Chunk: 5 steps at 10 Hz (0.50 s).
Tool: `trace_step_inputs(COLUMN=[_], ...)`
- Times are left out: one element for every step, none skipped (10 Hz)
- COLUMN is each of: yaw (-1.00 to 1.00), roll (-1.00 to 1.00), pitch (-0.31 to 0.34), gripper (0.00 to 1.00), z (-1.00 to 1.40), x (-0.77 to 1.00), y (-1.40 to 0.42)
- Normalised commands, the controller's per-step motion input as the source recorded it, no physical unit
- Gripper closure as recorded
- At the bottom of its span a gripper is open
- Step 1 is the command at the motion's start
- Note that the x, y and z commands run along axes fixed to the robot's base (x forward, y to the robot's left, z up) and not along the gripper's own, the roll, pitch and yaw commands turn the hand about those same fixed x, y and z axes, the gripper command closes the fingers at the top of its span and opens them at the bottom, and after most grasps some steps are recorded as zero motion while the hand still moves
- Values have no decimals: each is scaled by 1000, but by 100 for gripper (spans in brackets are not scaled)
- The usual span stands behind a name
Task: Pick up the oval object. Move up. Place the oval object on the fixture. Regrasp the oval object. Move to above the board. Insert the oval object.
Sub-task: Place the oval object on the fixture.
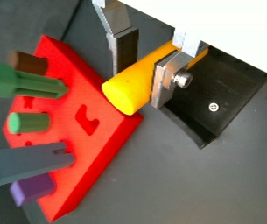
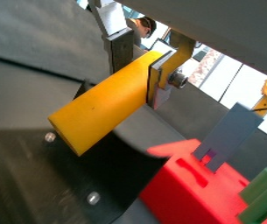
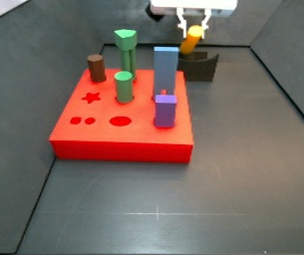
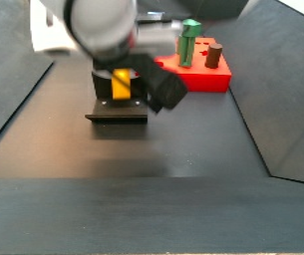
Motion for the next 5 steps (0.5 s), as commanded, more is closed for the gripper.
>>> trace_step_inputs(yaw=[-180, -173, -166, -139, -128], roll=[-196, -181, -178, -168, -162], pitch=[54, 21, 7, -19, -32], gripper=[100, 100, 100, 100, 100], z=[-1000, -761, -641, -361, -285], x=[183, 145, 129, 102, 90], y=[136, 107, 91, 69, 66])
